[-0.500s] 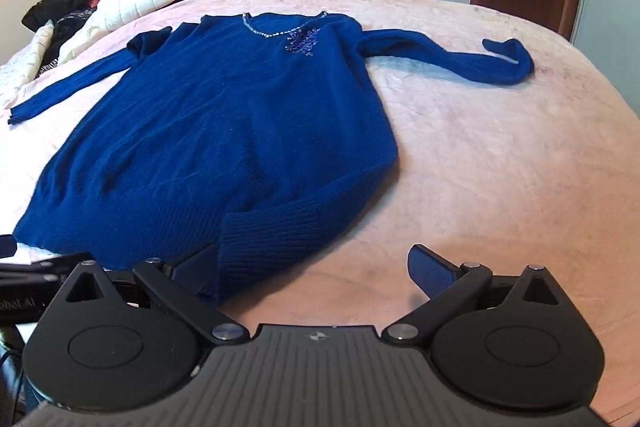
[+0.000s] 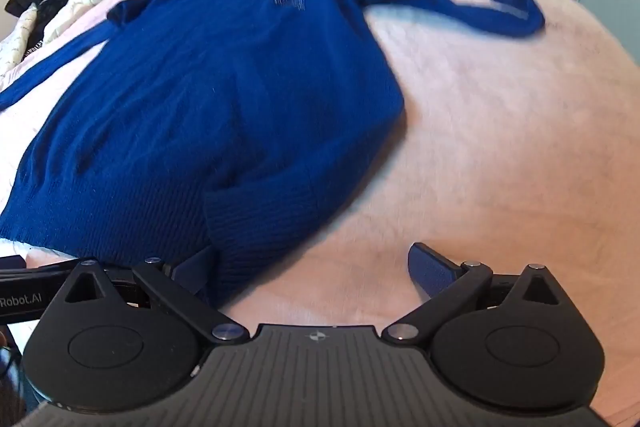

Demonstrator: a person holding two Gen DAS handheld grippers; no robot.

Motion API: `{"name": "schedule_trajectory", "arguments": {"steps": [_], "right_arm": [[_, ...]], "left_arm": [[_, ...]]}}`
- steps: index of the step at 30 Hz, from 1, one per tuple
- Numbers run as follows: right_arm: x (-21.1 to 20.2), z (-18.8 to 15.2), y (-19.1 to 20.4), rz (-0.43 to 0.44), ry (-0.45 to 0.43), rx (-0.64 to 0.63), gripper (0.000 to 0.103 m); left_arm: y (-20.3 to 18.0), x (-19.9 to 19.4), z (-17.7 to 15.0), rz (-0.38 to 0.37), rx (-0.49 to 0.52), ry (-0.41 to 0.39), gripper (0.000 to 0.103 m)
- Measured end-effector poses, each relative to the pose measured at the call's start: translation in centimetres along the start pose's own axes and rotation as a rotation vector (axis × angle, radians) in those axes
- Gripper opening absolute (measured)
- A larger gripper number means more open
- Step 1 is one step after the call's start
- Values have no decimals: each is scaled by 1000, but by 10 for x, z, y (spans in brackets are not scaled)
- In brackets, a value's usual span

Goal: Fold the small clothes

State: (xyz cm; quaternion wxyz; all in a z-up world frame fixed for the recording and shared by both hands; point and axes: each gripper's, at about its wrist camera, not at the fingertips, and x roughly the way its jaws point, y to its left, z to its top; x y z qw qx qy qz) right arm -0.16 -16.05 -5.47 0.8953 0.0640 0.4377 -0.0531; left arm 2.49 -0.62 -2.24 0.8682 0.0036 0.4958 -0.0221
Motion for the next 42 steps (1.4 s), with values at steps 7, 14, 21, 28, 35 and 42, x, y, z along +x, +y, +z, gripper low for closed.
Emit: {"name": "schedule_trajectory", "arguments": {"steps": [7, 14, 21, 28, 35, 42], "right_arm": [[1, -2, 3, -14, -5, -23, 102], [1, -2, 4, -29, 0, -2, 102], [1, -5, 6, -33, -4, 6, 102], [1, -8, 6, -40, -17, 10, 102], [1, -9, 7, -42, -22, 10, 102], [0, -9, 6, -47, -25, 20, 102]], "left_arm": [[-3, 1, 1, 10, -21, -13, 103], [3, -3, -3, -8, -23, -21, 103], [-4, -3, -5, 8, -3, -18, 103], [-8, -1, -9, 13, 2, -29, 103], [-7, 1, -9, 10, -1, -25, 103], [-7, 2, -9, 9, -2, -27, 103]]}}
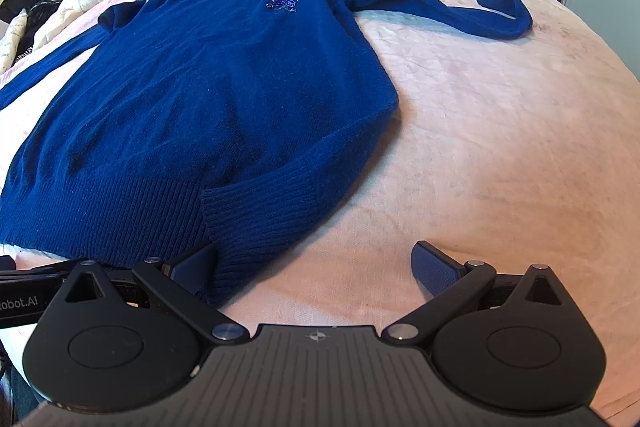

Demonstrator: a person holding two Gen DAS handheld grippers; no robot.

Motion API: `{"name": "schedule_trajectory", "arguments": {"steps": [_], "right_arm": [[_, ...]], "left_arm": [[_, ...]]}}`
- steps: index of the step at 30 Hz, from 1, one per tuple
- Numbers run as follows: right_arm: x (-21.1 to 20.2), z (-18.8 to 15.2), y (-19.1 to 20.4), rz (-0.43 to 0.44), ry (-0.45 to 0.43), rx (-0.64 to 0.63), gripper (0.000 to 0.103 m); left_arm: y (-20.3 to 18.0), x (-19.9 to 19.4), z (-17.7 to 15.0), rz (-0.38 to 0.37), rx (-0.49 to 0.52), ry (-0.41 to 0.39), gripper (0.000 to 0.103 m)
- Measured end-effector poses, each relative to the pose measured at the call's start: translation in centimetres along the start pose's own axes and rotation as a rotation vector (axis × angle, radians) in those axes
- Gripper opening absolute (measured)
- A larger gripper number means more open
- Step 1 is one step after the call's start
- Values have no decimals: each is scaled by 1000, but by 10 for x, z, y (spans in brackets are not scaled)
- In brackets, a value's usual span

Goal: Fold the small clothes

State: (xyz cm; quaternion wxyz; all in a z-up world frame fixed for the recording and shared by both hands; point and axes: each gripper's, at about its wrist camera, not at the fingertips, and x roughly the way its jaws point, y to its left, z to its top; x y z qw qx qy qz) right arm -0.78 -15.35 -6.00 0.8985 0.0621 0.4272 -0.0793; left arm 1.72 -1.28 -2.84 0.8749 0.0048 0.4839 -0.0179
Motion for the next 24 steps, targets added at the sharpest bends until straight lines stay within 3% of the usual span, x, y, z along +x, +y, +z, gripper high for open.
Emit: {"name": "schedule_trajectory", "arguments": {"steps": [24], "right_arm": [[-1, -3, 3, 5, -9, -30, 103]], "left_arm": [[4, 1, 0, -5, 6, 1, 103]]}}
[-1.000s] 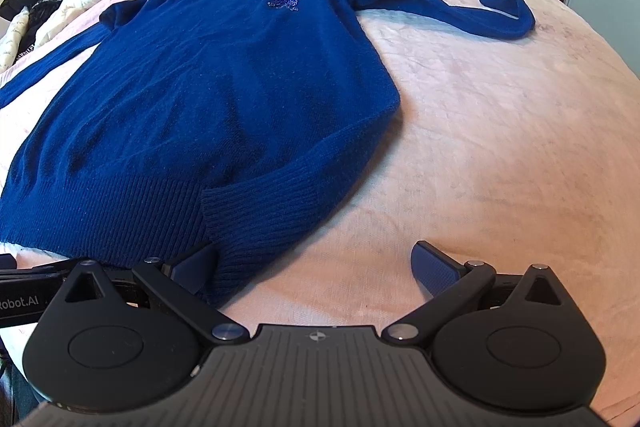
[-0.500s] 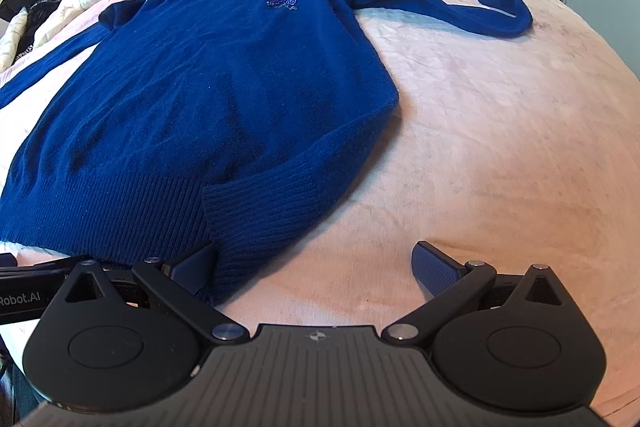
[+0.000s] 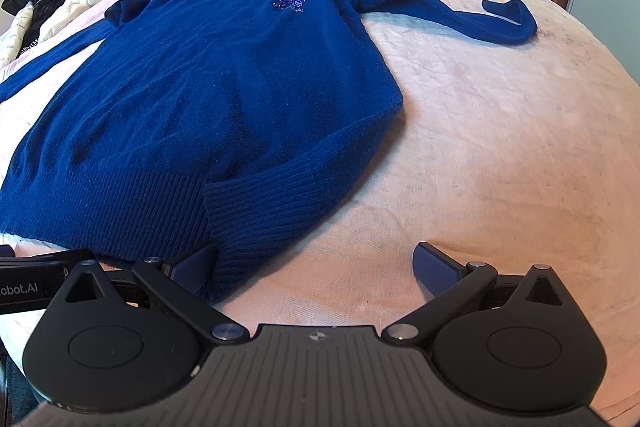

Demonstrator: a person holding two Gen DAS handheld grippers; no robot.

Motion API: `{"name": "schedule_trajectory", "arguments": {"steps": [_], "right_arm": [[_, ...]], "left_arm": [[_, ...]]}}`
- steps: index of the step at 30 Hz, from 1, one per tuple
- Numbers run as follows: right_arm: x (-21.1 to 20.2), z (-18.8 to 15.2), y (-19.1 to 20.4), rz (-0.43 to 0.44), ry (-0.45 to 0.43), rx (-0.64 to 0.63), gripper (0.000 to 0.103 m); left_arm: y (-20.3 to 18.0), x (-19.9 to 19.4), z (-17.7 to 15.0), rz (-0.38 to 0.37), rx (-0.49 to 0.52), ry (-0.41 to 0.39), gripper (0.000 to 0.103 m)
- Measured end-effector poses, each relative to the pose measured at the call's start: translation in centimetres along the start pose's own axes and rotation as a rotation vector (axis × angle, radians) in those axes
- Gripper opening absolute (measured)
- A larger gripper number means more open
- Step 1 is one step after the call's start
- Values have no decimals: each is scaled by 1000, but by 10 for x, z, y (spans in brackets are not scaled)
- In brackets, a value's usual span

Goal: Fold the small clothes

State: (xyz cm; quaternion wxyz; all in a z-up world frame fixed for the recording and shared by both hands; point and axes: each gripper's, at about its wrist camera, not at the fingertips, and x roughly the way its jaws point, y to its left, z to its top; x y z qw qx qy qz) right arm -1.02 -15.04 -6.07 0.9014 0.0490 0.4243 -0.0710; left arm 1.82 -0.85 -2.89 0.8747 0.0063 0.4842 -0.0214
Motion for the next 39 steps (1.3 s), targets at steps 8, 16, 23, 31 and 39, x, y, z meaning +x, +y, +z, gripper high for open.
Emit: {"name": "schedule_trajectory", "arguments": {"steps": [8, 16, 23, 31, 39], "right_arm": [[-1, -1, 0, -1, -7, 1, 103], [-1, -1, -1, 1, -8, 1, 103], [-1, -1, 0, 1, -8, 1, 103], [-2, -2, 1, 4, -8, -2, 102], [-20, 25, -29, 105, -86, 17, 102]], "left_arm": [[1, 0, 1, -2, 2, 0, 103], [2, 0, 1, -1, 0, 2, 103], [1, 0, 0, 1, 0, 1, 103], [3, 0, -1, 2, -4, 0, 103], [14, -31, 11, 3, -9, -143, 103]]}}
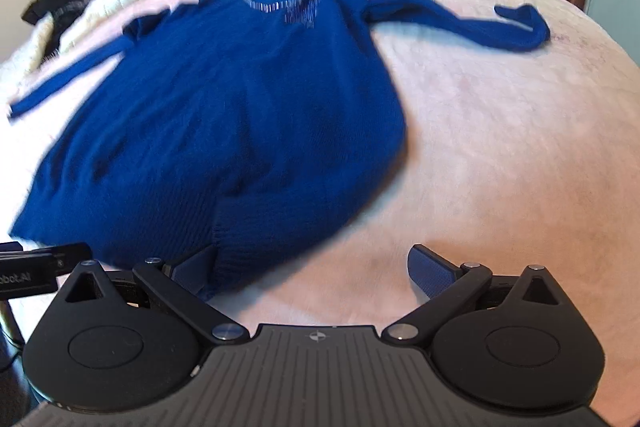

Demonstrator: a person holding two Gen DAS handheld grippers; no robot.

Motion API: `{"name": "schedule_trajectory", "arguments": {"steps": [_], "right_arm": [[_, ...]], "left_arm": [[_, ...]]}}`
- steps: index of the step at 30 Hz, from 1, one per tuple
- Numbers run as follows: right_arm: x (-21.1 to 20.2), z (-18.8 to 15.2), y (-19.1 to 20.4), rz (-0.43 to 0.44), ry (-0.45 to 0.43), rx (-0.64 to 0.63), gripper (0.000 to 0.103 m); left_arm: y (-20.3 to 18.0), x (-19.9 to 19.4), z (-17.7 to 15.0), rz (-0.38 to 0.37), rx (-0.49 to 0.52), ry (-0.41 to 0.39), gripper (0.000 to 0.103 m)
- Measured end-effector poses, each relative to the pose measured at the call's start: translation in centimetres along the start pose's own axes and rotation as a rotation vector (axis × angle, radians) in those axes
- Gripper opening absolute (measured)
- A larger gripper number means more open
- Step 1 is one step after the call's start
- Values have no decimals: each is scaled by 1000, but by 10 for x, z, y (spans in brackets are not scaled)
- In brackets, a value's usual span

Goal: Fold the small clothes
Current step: 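Grasp the sweater's sleeve cuff with the right gripper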

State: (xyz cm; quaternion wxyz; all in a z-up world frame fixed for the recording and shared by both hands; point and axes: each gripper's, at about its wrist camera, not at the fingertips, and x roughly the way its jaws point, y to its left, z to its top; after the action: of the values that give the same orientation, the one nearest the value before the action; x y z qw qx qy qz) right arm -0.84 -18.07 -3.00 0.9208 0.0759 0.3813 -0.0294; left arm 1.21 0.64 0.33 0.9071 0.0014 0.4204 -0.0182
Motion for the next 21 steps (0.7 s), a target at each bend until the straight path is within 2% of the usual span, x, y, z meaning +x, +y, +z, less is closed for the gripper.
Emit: {"name": "schedule_trajectory", "arguments": {"steps": [3, 5, 7, 10, 12, 13, 15, 17, 21], "right_arm": [[-18, 30, -23, -35, -218, -25, 102], [-16, 56, -43, -101, -303, -19, 103], [-2, 85, -71, -141, -306, 9, 102], [20, 123, -121, -150, -309, 145, 100], [37, 143, -155, -133, -302, 230, 98], [48, 152, -171, -139, -300, 275, 95], [66, 167, -202, -162, -294, 343, 94], [87, 187, -226, -193, -258, 336, 92], [130, 220, -247, -242, -172, 202, 81]], "left_arm": [[3, -13, 28, 21, 25, -137, 103], [5, -10, 49, 24, 9, -184, 103], [6, 1, 69, 22, -33, -189, 103], [4, 21, 91, 9, -87, -174, 103], [-3, 35, 97, 7, -84, -159, 103], [-8, 41, 99, 8, -72, -155, 103], [-18, 52, 102, 9, -45, -139, 103], [-28, 64, 104, 4, -21, -122, 103], [-41, 86, 107, 7, 12, -86, 103]]}}
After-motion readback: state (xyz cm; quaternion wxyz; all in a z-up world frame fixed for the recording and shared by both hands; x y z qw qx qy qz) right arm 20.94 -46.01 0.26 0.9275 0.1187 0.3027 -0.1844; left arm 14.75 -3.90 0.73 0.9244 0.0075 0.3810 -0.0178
